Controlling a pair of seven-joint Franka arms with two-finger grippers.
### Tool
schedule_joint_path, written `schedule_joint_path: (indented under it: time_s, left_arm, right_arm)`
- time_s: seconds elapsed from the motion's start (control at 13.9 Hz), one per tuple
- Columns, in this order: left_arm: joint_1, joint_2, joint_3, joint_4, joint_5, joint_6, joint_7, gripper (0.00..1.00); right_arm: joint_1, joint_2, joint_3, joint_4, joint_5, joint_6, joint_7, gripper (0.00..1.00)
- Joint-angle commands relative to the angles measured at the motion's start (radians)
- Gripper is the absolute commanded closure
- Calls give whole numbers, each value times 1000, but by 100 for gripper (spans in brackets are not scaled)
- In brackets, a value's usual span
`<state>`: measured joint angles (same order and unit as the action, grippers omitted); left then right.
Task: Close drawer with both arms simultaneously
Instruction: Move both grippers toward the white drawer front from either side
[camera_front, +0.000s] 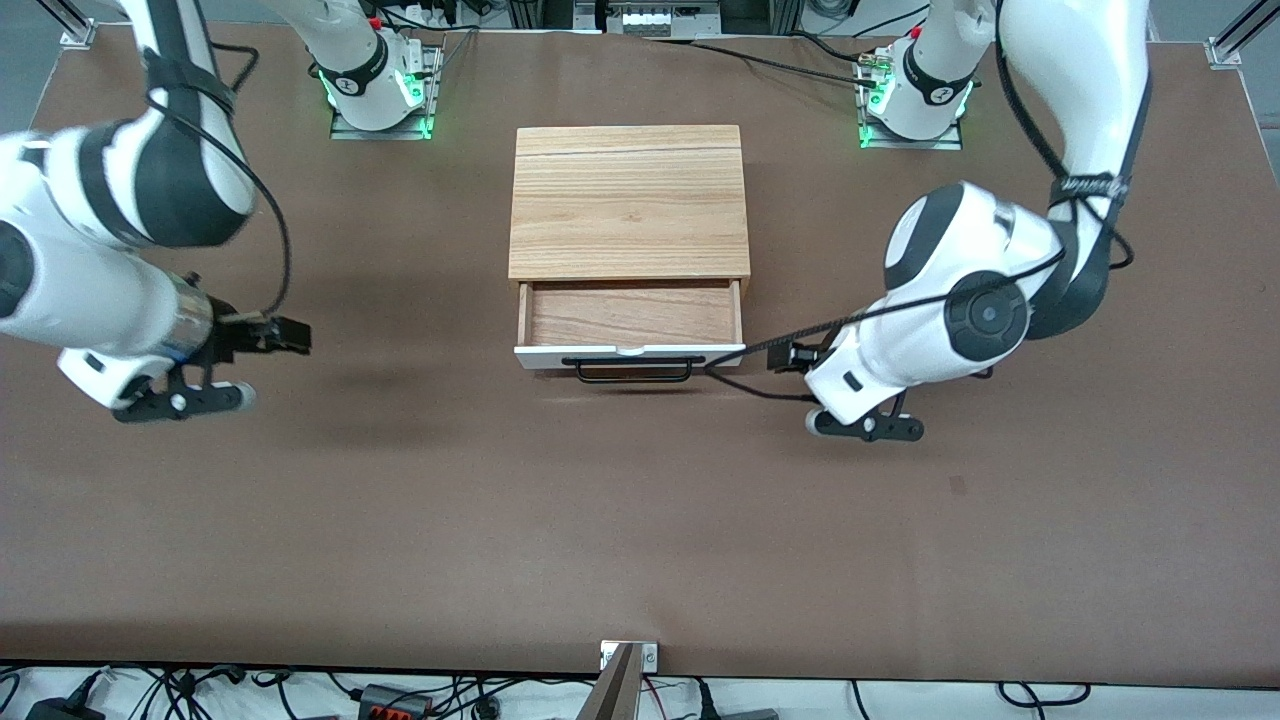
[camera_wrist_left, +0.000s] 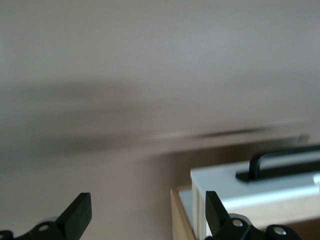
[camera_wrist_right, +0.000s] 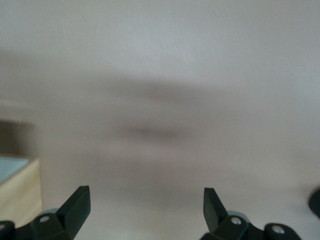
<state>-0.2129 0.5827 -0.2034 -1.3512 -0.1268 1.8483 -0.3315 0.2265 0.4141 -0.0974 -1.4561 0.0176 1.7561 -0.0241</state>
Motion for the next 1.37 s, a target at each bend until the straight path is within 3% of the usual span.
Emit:
schedule_joint_path:
  time_s: [0.0,0.29,0.5,0.93,1.29]
  left_arm:
    - [-9,63,2,50,-14,86,12,0]
    - [-25,86,2,37,-8,114,17,0]
    - [-54,91,2,29,-11,103,14,0]
    - [-71,97,2,20,-10,43,16,0]
    - [-83,98,2,17,-10,-9,16,0]
  right_arm:
    - [23,90,-8,51,86,112,12,0]
    - [37,169,-8,49,410,281,20,0]
    - [112,209,-8,45,544,423,20,0]
    - [237,255,-10,1,550,617,115,0]
    - [278,252,-10,-58,552,623,121,0]
